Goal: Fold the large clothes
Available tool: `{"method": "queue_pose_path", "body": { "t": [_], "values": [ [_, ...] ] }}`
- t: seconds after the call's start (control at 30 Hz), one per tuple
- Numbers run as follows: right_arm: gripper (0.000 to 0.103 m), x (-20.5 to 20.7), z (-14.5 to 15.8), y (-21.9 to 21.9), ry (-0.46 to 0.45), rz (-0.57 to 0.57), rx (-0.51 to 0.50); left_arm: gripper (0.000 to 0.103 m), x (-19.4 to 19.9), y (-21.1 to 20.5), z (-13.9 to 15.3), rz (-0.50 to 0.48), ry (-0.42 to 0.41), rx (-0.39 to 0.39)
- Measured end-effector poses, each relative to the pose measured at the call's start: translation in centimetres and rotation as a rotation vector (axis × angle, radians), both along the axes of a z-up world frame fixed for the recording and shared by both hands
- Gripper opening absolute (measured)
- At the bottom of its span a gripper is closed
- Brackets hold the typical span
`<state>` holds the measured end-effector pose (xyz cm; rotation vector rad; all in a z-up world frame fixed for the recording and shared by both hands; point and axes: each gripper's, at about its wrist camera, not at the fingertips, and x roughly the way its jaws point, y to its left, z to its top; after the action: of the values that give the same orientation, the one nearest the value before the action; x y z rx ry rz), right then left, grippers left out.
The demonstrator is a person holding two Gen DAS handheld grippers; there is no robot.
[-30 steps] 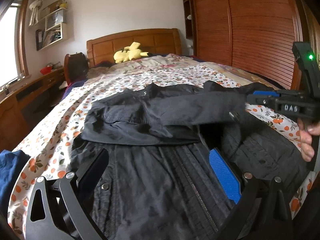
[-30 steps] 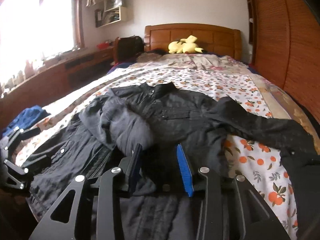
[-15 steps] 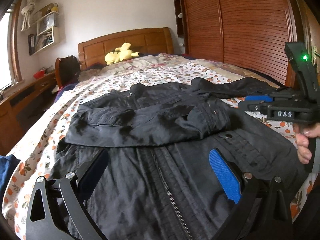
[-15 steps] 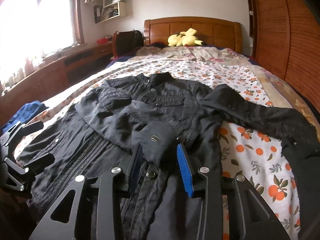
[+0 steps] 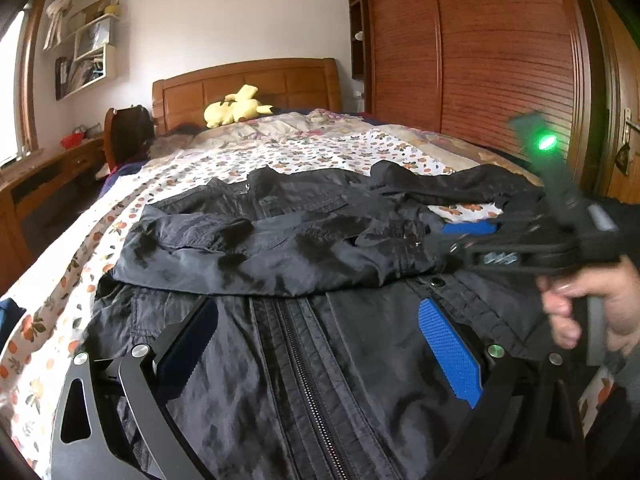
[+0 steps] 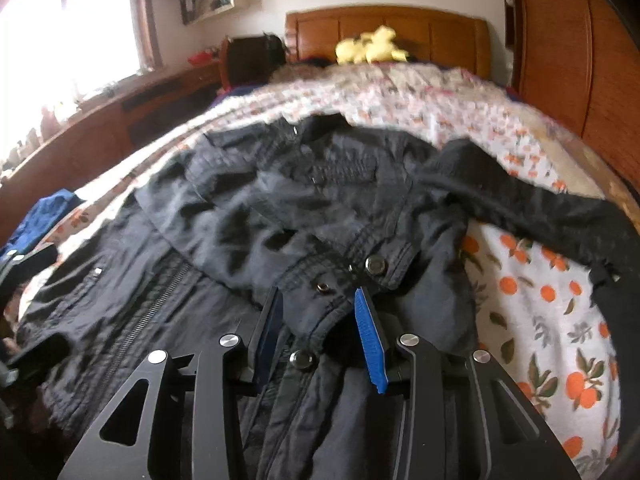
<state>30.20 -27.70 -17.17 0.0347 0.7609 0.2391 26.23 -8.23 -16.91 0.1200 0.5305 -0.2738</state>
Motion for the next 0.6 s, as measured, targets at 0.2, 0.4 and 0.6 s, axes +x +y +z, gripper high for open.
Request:
{"method": "queue_pose_path", "body": {
  "t": [0.2,0.4,0.6],
  "values": [
    [0.014,1.2,-1.9,0.7,0.063,0.019,-0.003,0.101,-0.4,0.3,0.2,-0.003,-0.002,-0.008],
    [0.008,-0.3,-0.9,1.1,0.032,0.073,0.031,0.101,-0.6,0.7,0.4,0.002,-0.007,-0.009],
    [0.008,-3.9,1.5,2.2,0.000,0.144,0.069,0.101,-0.7,1.2,1.0,0.003,-0.010,-0.018]
  ]
}}
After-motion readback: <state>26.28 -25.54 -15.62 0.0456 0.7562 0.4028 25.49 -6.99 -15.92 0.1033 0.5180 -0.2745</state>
